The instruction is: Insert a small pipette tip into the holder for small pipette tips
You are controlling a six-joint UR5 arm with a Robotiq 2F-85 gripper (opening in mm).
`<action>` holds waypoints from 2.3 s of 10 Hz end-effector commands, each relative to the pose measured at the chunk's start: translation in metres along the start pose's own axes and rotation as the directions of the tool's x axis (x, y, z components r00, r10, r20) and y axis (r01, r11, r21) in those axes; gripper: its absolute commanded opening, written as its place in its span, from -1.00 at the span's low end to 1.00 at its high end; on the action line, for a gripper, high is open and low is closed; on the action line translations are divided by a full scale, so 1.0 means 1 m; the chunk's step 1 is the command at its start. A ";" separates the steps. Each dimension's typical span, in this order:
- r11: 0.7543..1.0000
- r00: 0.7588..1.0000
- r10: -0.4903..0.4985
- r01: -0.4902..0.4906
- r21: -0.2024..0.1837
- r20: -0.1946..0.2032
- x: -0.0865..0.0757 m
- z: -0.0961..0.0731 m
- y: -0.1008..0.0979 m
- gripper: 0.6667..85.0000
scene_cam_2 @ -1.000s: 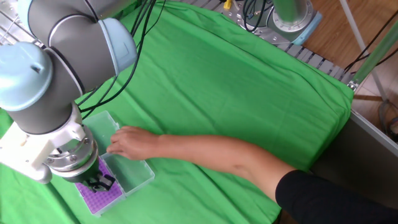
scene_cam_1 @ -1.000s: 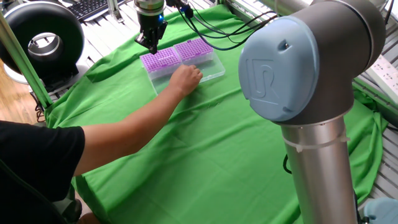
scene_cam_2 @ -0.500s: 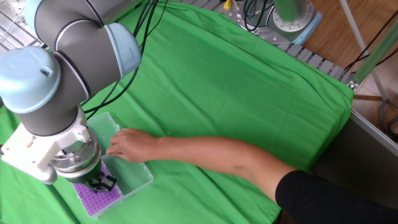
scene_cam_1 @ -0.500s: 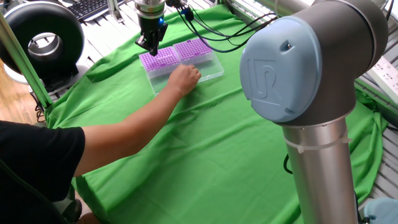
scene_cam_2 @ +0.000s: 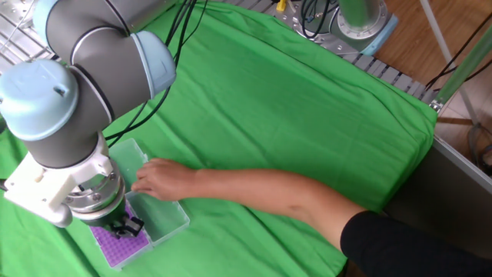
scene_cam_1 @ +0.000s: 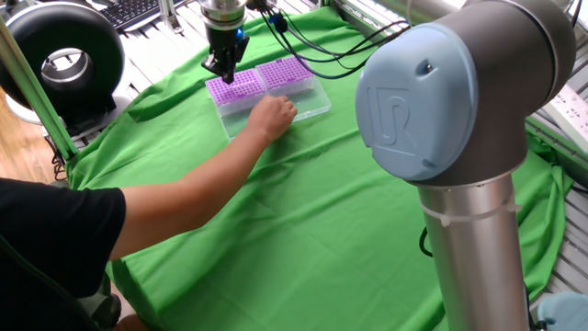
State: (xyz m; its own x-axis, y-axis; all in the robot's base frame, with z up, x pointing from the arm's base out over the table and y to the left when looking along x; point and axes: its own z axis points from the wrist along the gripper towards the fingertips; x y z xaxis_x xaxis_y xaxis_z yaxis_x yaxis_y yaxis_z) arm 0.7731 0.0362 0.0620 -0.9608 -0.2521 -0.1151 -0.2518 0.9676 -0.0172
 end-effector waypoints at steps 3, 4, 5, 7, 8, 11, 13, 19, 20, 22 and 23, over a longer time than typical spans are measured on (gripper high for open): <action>1.000 1.000 0.001 -0.001 -0.003 0.015 -0.002 0.006 -0.001 -0.94; 1.000 1.000 -0.007 0.007 0.001 0.018 -0.003 0.008 -0.001 -0.94; 1.000 1.000 -0.016 0.016 -0.007 0.005 0.001 0.008 0.001 -0.87; 0.998 0.998 -0.055 0.055 -0.005 -0.010 0.005 0.009 0.000 -0.49; 0.998 0.998 -0.060 0.060 0.000 -0.015 0.006 0.009 -0.002 -0.38; 0.998 0.998 -0.057 0.057 0.011 -0.030 0.010 0.007 -0.005 -0.38; 0.998 0.995 -0.023 0.029 0.063 -0.100 0.027 -0.006 -0.018 -0.45; 0.981 0.978 0.129 -0.101 0.169 -0.166 0.076 -0.053 -0.071 -0.91; 0.980 0.974 0.163 -0.140 0.144 -0.160 0.088 -0.055 -0.077 -0.99; 0.974 0.964 0.226 -0.221 0.057 -0.136 0.110 -0.054 -0.078 -0.99; 0.972 0.965 0.233 -0.230 0.041 -0.123 0.120 -0.056 -0.084 -0.99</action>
State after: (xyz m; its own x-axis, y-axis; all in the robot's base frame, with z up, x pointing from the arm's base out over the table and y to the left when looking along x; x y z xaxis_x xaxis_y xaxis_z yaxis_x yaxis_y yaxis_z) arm 0.6949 -0.0612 0.1012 -0.9964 -0.0798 0.0290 -0.0823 0.9915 -0.1012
